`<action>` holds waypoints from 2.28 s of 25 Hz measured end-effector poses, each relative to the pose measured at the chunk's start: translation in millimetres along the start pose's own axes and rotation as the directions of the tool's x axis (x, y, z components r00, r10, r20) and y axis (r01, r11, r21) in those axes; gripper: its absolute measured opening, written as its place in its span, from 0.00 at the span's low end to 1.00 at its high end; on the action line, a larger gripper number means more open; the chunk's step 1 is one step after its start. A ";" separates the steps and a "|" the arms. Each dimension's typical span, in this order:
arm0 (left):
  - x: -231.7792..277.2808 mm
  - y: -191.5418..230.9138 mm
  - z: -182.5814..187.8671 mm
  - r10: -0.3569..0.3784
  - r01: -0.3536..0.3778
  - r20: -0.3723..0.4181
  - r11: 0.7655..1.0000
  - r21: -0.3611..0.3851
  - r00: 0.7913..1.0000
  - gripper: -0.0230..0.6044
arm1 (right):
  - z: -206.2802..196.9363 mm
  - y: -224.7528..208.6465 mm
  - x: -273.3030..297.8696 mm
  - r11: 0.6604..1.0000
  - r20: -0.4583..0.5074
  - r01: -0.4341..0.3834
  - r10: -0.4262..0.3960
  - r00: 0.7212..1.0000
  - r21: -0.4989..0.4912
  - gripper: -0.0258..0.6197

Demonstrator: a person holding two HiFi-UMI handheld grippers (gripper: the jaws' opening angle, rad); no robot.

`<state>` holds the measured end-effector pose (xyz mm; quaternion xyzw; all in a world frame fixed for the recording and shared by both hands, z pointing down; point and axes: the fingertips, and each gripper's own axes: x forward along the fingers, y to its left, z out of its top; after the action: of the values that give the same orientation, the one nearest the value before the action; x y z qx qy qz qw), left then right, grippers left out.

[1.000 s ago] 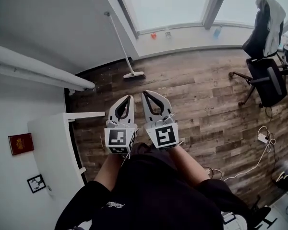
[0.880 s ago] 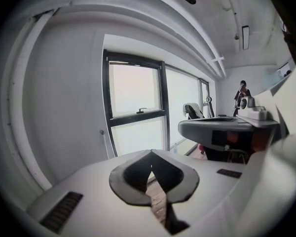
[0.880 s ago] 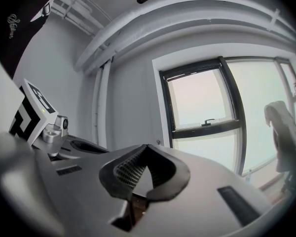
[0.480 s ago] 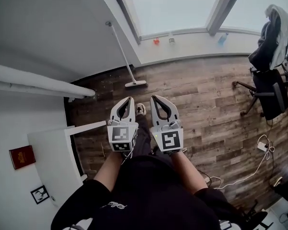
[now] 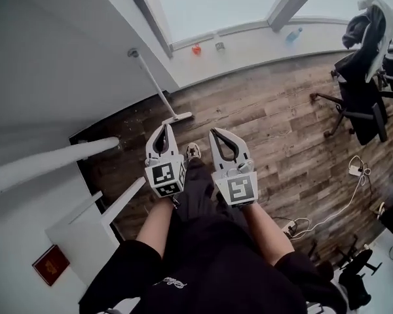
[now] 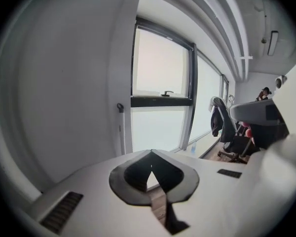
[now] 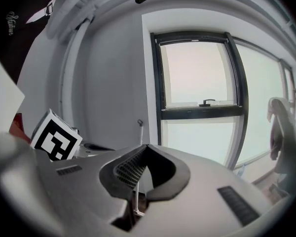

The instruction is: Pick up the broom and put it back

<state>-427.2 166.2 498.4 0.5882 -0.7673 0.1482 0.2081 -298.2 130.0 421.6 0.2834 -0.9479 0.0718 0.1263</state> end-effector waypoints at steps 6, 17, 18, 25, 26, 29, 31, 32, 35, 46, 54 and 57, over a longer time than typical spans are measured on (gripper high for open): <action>72.7 45.0 -51.8 0.088 -0.086 -0.048 0.995 0.041 0.995 0.04 | -45.6 -20.2 58.4 0.993 -0.074 0.074 -0.067 0.995 0.092 0.07; 189.0 97.3 -109.7 0.091 -0.106 -0.143 0.989 -0.103 0.986 0.33 | -97.8 -29.9 101.3 0.977 -0.142 0.139 -0.116 0.983 0.162 0.07; 197.6 101.2 -111.8 0.096 -0.112 -0.148 0.988 -0.103 0.984 0.34 | -101.4 -31.4 101.8 0.977 -0.146 0.141 -0.118 0.982 0.162 0.07; 238.5 111.3 -124.3 0.110 -0.124 -0.184 0.990 -0.065 0.977 0.35 | -114.7 -45.2 100.2 0.973 -0.165 0.165 -0.138 0.976 0.159 0.07; 240.8 112.0 -125.4 0.114 -0.127 -0.185 0.990 -0.061 0.976 0.35 | -114.7 -47.9 99.5 0.973 -0.168 0.170 -0.143 0.975 0.158 0.07; 245.8 111.3 -131.4 0.113 -0.126 -0.192 0.991 -0.053 0.975 0.34 | -116.9 -55.5 97.2 0.970 -0.166 0.185 -0.159 0.973 0.158 0.07; 247.4 112.6 -135.1 0.119 -0.132 -0.189 0.990 -0.058 0.975 0.32 | -117.3 -59.3 96.0 0.966 -0.175 0.197 -0.168 0.970 0.169 0.07; 247.3 114.6 -136.0 0.127 -0.140 -0.184 0.988 -0.061 0.975 0.31 | -118.1 -60.4 94.7 0.964 -0.182 0.201 -0.169 0.969 0.173 0.07; 246.6 120.5 -136.2 0.151 -0.164 -0.164 0.984 -0.066 0.975 0.27 | -123.4 -62.7 89.6 0.964 -0.196 0.202 -0.167 0.966 0.173 0.07; 255.9 113.7 -145.3 0.114 -0.123 -0.145 0.991 -0.050 0.983 0.17 | -137.6 -70.0 73.7 0.964 -0.244 0.219 -0.179 0.953 0.152 0.07; 237.5 104.6 -144.3 0.070 -0.073 -0.102 0.997 -0.027 0.992 0.16 | -135.2 -63.7 69.6 0.968 -0.237 0.210 -0.174 0.956 0.138 0.07; 220.8 96.3 -147.9 0.045 -0.046 -0.080 0.999 -0.013 0.996 0.16 | -134.8 -59.2 63.8 0.970 -0.232 0.205 -0.170 0.958 0.133 0.07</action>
<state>-547.5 75.8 737.7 0.5626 -0.7727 0.1706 0.2394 -290.1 75.8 572.4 0.3715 -0.8886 0.1639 0.2134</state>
